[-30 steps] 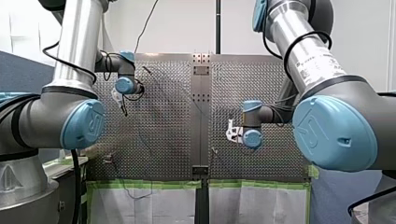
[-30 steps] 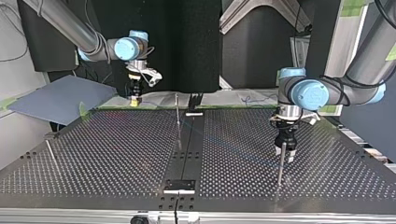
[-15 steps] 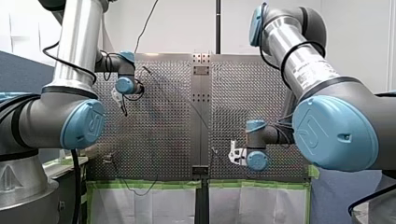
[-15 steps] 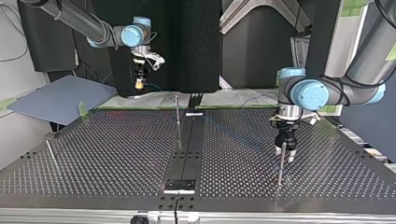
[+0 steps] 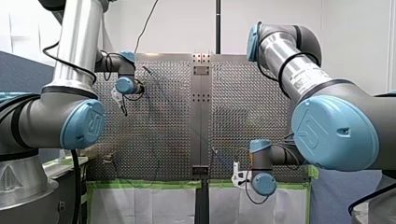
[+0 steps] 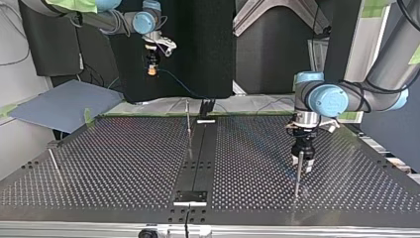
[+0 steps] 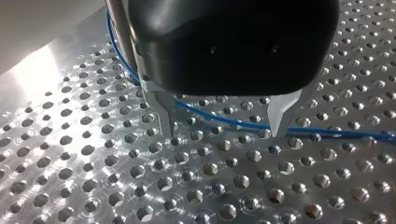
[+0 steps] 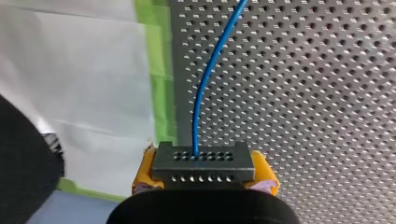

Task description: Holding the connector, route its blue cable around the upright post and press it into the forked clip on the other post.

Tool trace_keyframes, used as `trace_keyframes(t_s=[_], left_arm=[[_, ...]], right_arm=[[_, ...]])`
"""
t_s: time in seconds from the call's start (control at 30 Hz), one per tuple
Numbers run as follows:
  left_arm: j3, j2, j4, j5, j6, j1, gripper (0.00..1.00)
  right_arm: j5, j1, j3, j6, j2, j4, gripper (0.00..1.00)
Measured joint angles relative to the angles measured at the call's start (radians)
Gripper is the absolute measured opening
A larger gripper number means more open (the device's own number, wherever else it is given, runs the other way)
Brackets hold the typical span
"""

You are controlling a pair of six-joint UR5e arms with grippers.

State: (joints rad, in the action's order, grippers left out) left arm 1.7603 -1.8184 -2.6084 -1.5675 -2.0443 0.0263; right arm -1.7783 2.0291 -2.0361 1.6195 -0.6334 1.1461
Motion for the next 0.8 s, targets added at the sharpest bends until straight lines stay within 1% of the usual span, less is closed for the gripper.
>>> trace_keyframes(t_s=[0.17,0.37,0.47,0.6,0.7,0.8], left_arm=[[0.000,0.000,-0.001,-0.001,0.001,0.000,1.00],[0.000,0.000,-0.003,-0.001,0.002,-0.001,1.00],[0.000,0.000,-0.004,-0.001,0.002,-0.001,1.00],[0.000,0.000,-0.003,-0.001,0.003,-0.002,1.00],[0.000,0.000,-0.003,-0.001,0.003,-0.002,1.00],[0.000,0.000,-0.002,-0.001,0.003,-0.002,1.00]], right_arm=[[0.016,0.000,-0.028,-0.001,0.038,0.039,0.00],[0.036,0.000,-0.021,-0.005,0.089,0.086,0.00],[0.045,0.000,-0.012,-0.016,0.105,0.099,0.00],[0.065,0.000,-0.001,-0.042,0.111,0.122,0.00],[0.084,0.000,0.002,-0.050,0.112,0.142,0.00],[0.096,0.000,0.002,-0.052,0.109,0.162,0.00]])
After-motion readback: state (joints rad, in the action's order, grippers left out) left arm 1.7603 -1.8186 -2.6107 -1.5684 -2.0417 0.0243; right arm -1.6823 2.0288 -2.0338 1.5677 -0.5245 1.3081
